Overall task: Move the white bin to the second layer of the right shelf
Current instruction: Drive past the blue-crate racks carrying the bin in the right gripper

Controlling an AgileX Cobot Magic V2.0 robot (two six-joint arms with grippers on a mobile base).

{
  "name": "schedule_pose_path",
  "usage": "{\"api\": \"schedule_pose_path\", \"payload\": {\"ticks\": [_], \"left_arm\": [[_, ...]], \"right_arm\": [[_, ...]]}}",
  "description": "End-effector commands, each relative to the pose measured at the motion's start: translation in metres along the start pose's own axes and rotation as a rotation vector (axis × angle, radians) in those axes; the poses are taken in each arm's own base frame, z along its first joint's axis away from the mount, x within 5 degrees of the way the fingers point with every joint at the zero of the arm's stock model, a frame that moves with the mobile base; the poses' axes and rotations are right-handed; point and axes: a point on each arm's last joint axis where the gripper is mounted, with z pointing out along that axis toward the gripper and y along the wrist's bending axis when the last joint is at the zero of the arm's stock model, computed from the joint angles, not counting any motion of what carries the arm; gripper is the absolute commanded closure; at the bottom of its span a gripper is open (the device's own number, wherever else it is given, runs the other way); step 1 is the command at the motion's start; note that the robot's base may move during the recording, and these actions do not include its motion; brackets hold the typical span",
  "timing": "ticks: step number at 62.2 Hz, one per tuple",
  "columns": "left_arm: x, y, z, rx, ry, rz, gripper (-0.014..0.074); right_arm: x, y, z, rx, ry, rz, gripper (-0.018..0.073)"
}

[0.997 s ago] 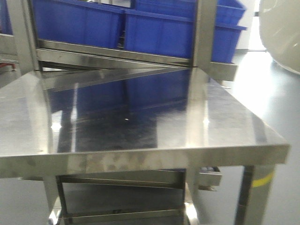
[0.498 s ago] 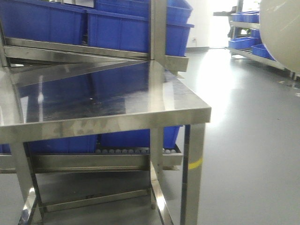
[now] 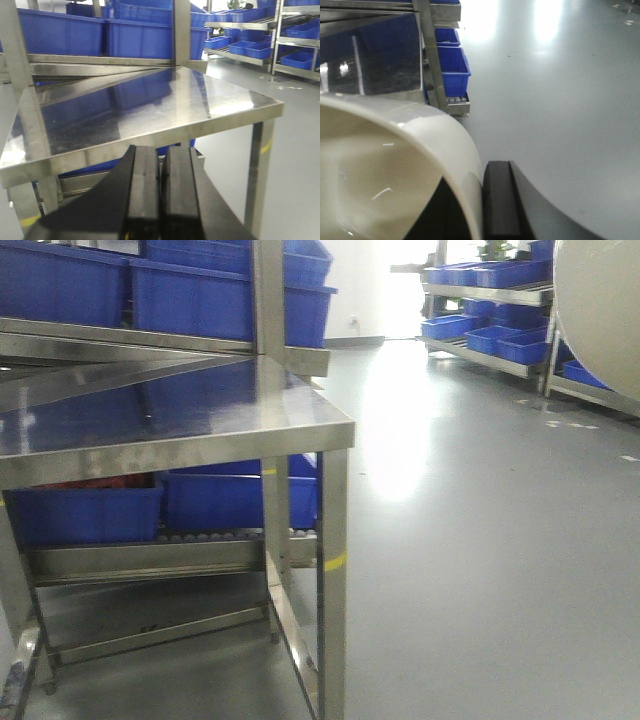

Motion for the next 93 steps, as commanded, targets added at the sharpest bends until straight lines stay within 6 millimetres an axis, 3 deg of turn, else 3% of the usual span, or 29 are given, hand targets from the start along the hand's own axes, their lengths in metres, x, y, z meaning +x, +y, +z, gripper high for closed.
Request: {"api": "schedule_pose_path", "payload": {"ticks": [1, 93], "left_arm": [[0.0040, 0.0003, 0.0003, -0.007, -0.062, -0.009, 0.0512], [0.0040, 0.0003, 0.0003, -0.007, -0.062, -0.009, 0.0512]], "right_arm": [[-0.0204, 0.0021, -0.0057, -0.017, -0.142, -0.007, 0.0503], [-0.0204, 0.0021, -0.0057, -0.017, -0.142, -0.007, 0.0503]]}}
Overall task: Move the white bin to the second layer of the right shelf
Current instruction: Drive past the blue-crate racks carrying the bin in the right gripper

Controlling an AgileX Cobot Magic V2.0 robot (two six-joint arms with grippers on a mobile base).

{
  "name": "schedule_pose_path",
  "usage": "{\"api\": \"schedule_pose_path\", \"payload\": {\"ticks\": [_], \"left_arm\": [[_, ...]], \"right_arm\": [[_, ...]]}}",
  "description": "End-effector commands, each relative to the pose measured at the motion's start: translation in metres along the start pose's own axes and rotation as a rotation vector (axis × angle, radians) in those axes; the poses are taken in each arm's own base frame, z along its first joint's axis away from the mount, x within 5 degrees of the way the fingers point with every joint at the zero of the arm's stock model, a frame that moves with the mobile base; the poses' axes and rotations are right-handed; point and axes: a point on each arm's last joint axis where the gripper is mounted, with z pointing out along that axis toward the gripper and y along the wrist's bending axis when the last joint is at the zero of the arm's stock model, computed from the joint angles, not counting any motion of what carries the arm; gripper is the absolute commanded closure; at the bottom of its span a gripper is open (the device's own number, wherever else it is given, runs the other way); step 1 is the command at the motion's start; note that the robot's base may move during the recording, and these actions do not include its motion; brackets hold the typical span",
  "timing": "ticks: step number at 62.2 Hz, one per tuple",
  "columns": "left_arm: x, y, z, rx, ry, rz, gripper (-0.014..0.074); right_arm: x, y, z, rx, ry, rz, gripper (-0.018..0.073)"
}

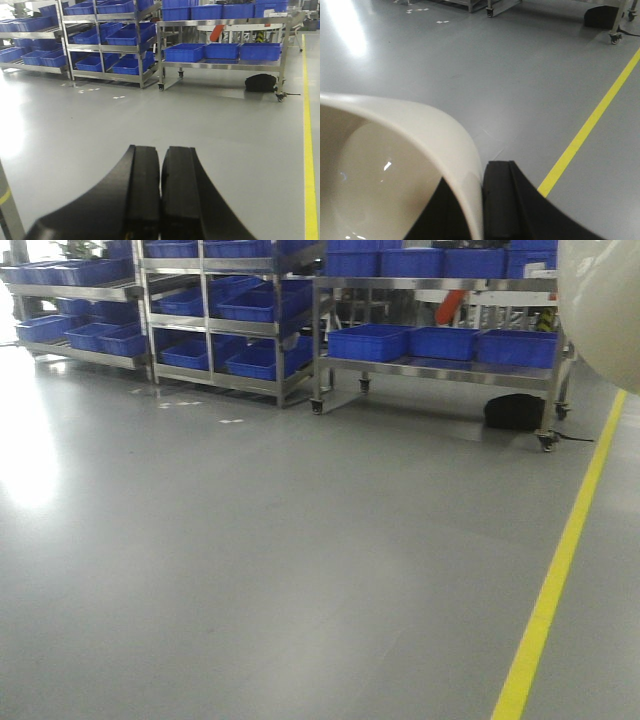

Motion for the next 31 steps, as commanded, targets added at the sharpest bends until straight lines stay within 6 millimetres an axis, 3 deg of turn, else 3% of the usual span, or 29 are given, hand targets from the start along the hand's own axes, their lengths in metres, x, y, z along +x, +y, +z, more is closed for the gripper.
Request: {"api": "schedule_pose_path", "payload": {"ticks": [1, 31], "left_arm": [[0.0040, 0.0003, 0.0003, -0.007, -0.062, -0.009, 0.0512], [0.0040, 0.0003, 0.0003, -0.007, -0.062, -0.009, 0.0512]], "right_arm": [[-0.0200, 0.0021, -0.0042, -0.017, -0.136, -0.006, 0.0503], [-0.0200, 0.0021, -0.0042, -0.017, -0.136, -0.006, 0.0503]]}}
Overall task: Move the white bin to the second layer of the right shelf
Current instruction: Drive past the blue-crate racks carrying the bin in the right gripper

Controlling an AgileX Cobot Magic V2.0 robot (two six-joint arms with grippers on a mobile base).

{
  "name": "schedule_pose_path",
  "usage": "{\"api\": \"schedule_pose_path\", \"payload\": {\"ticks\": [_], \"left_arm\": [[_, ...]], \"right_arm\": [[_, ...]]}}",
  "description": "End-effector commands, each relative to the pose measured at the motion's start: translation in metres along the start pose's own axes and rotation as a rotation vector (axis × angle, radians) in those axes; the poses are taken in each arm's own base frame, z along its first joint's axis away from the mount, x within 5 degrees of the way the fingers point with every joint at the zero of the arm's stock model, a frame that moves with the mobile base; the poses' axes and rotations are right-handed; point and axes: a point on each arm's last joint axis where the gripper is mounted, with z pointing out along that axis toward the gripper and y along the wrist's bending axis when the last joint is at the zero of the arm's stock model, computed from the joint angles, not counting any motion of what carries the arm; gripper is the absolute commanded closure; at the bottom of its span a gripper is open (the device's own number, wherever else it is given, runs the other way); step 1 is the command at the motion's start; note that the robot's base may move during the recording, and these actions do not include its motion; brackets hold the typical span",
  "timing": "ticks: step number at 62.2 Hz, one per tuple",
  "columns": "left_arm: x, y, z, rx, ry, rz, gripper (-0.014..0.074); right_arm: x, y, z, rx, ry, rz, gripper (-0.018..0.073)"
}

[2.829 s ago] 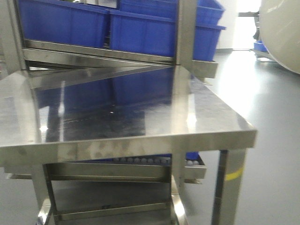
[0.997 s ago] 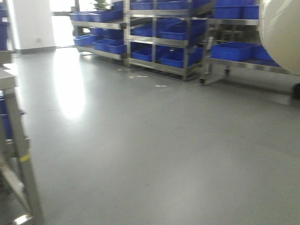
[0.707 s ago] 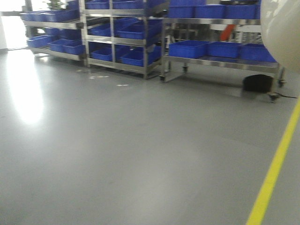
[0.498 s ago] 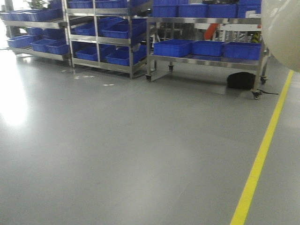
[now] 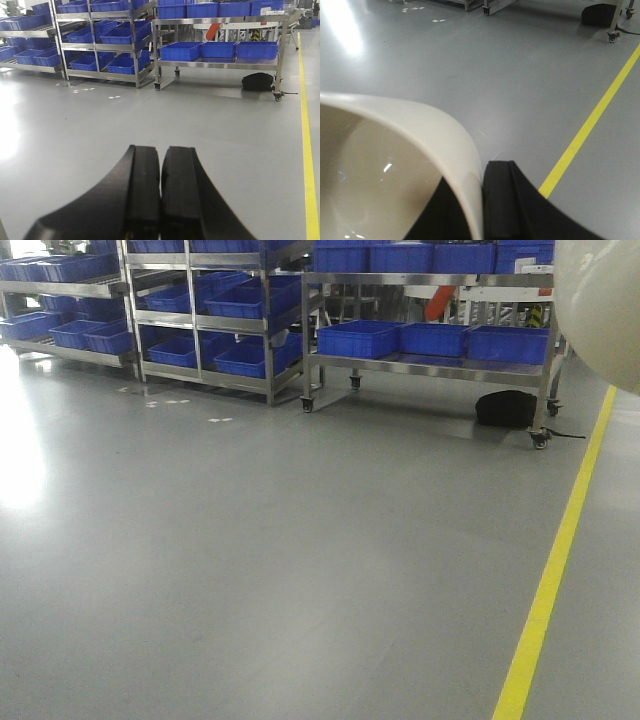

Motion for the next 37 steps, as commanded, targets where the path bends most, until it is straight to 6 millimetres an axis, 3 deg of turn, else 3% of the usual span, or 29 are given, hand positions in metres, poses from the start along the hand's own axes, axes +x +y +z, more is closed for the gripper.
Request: {"api": "schedule_pose_path", "payload": {"ticks": [1, 37], "left_arm": [[0.0040, 0.0003, 0.0003, -0.007, -0.062, -0.009, 0.0512], [0.0040, 0.0003, 0.0003, -0.007, -0.062, -0.009, 0.0512]], "right_arm": [[-0.0200, 0.0021, -0.0042, -0.017, -0.136, -0.006, 0.0503], [-0.0200, 0.0021, -0.0042, -0.017, -0.136, -0.006, 0.0503]]}}
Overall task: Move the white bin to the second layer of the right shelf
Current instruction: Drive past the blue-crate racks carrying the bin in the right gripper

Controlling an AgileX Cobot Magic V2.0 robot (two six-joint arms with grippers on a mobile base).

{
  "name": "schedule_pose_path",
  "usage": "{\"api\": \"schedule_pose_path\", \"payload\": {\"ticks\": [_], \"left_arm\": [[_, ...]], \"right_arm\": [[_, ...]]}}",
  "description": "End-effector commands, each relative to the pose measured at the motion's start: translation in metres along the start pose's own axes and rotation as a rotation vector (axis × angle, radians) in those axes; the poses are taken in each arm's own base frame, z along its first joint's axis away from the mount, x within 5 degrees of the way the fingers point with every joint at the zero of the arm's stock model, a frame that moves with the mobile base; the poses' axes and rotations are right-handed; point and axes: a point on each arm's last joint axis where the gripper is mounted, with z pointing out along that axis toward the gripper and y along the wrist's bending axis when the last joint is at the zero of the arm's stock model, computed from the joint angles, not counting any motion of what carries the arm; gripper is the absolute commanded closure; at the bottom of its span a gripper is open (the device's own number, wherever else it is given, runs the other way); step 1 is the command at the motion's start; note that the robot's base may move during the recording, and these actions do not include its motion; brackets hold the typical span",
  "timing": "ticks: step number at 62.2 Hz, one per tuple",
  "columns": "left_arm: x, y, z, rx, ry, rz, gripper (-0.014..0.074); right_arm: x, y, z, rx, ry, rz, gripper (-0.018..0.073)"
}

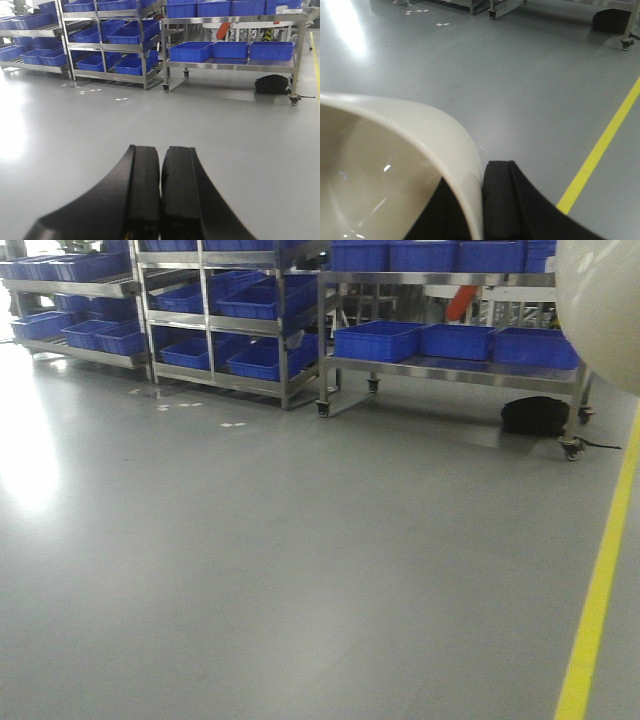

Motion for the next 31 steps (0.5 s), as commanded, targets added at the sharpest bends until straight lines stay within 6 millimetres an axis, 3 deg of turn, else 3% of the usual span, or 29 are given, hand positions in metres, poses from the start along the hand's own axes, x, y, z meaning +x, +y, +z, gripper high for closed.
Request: {"api": "schedule_pose_path", "payload": {"ticks": [1, 31], "left_arm": [[0.0040, 0.0003, 0.0003, -0.007, -0.062, -0.009, 0.0512], [0.0040, 0.0003, 0.0003, -0.007, -0.062, -0.009, 0.0512]], "right_arm": [[-0.0200, 0.0021, -0.0042, -0.017, -0.136, -0.006, 0.0503], [-0.0200, 0.0021, -0.0042, -0.017, -0.136, -0.006, 0.0503]]}}
